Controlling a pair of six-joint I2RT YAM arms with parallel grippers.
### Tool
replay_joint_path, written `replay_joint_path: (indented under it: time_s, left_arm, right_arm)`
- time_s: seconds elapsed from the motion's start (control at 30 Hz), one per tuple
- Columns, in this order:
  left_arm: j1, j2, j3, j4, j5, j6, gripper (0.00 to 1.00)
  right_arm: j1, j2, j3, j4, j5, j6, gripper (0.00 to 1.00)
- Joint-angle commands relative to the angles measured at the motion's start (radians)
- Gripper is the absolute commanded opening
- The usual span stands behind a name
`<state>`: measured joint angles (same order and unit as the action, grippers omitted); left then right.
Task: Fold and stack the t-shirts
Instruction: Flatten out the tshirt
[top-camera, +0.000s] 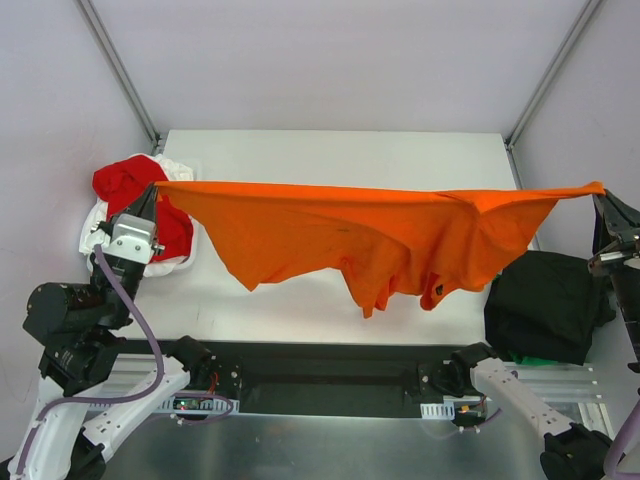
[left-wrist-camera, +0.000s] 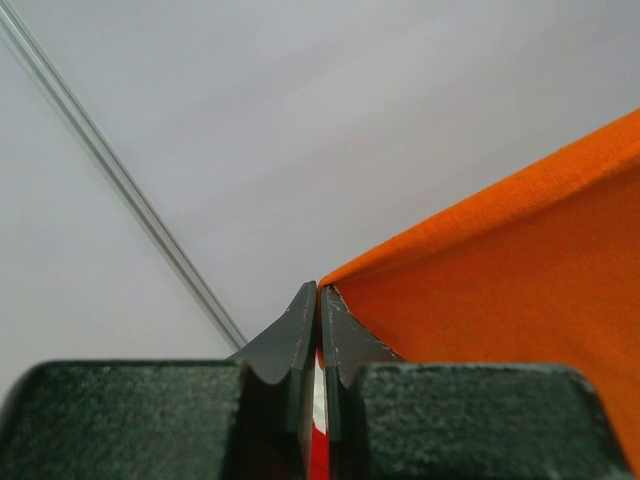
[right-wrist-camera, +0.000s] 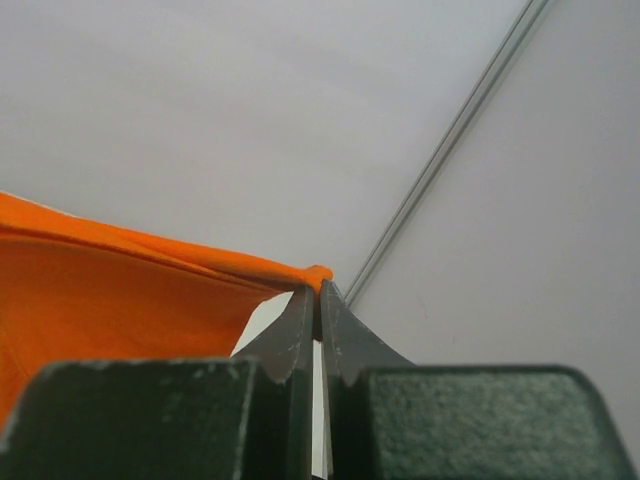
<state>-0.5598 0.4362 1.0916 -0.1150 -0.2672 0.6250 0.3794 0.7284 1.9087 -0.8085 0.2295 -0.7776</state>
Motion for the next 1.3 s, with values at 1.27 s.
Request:
replay_joint_path:
  time_s: [1.27]
  left_arm:
    - [0.021, 0.315, -0.087, 0.281, -0.129, 0.134, 0.0]
  right_arm:
    - [-0.036, 0.347, -0.154, 0.241, 0.156, -0.081, 0.01]
